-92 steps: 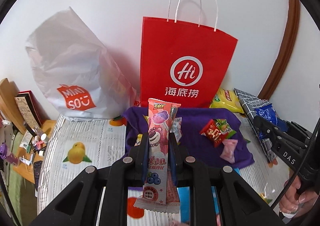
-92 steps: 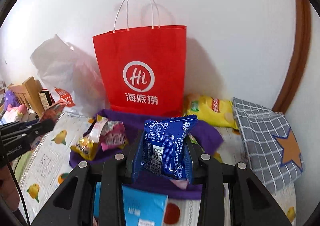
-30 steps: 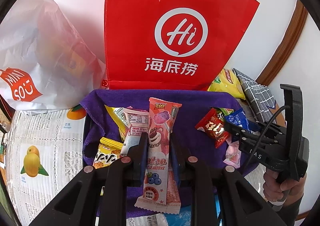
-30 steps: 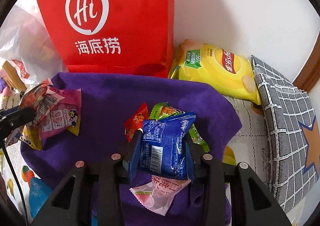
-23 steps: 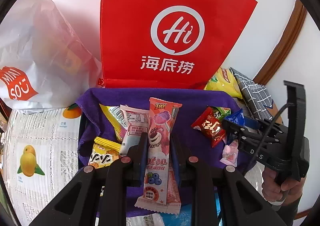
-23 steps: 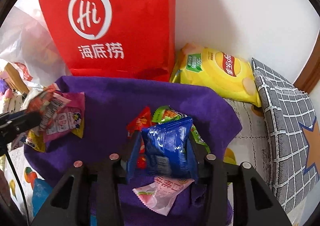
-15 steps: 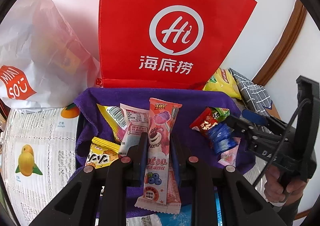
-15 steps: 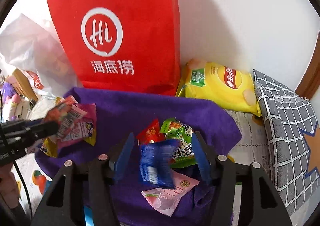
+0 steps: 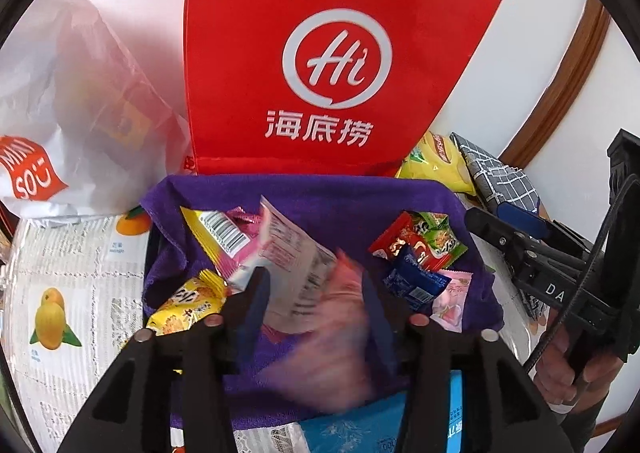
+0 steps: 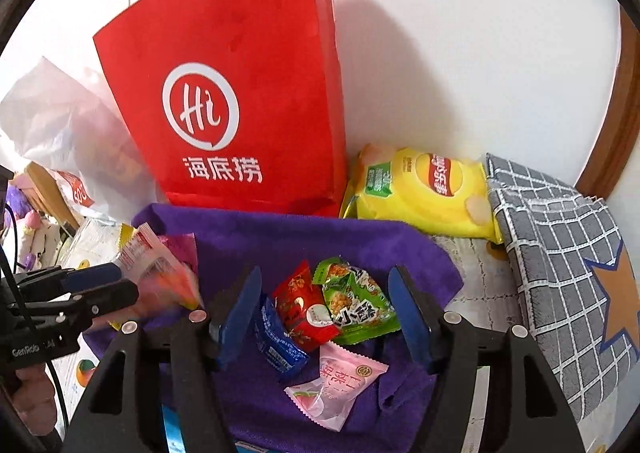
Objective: Organize snacks
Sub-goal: 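Open the left tool, dropping the pink lollipop stick onto the towel, then withdraw both tools from the towel toward the blue tissue pack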
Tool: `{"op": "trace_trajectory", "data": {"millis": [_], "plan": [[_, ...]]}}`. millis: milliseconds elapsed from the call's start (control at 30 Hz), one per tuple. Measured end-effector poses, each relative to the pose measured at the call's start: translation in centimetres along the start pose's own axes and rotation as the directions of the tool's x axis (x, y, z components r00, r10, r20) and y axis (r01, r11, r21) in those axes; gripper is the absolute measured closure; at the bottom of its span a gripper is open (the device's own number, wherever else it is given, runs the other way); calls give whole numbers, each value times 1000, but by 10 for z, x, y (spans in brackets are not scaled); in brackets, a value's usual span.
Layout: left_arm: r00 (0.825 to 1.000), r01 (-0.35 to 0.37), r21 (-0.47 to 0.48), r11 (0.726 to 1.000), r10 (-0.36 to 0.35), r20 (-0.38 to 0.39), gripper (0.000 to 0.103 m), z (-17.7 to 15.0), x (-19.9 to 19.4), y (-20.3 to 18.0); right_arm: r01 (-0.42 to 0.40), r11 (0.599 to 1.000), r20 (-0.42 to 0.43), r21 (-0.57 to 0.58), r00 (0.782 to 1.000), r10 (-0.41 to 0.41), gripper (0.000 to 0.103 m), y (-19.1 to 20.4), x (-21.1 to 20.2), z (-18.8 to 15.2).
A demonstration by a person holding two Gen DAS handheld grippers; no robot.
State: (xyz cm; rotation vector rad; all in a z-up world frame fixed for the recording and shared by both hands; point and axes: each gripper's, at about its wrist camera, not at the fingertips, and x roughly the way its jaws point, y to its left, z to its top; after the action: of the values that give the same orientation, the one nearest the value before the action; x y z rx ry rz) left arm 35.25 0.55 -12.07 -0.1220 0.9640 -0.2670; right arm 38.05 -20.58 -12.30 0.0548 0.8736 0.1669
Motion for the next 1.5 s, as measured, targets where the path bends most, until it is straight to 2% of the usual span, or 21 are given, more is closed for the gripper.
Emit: {"op": "trace_trajectory", "data": {"millis": [300, 633, 700, 800, 1067, 1500], "plan": [[999, 33, -7, 999, -33, 38, 46, 3, -24, -3, 33, 999, 44, 22, 998, -34, 37, 3, -28, 2], [995, 30, 31, 999, -33, 91, 45, 5, -66, -14, 65, 996, 19, 55, 998, -66, 37, 4, -63, -23], [995, 6, 39, 999, -10, 101, 45, 6, -77, -16, 62, 997, 6, 39, 998, -62, 37, 8, -70, -29], [993, 9, 30, 1000, -12, 113, 45, 4, -91, -17, 93, 996, 3, -18, 996, -93, 38, 18, -85, -35], [993, -14, 33, 999, 10, 115, 45, -21, -121, -20, 75, 997, 22, -27, 997, -74, 38, 31, -120, -51], [991, -89, -4, 996, 89, 100, 45, -72, -156, -1, 22, 999, -6, -33, 1000, -22, 38, 56, -141, -89]]}}
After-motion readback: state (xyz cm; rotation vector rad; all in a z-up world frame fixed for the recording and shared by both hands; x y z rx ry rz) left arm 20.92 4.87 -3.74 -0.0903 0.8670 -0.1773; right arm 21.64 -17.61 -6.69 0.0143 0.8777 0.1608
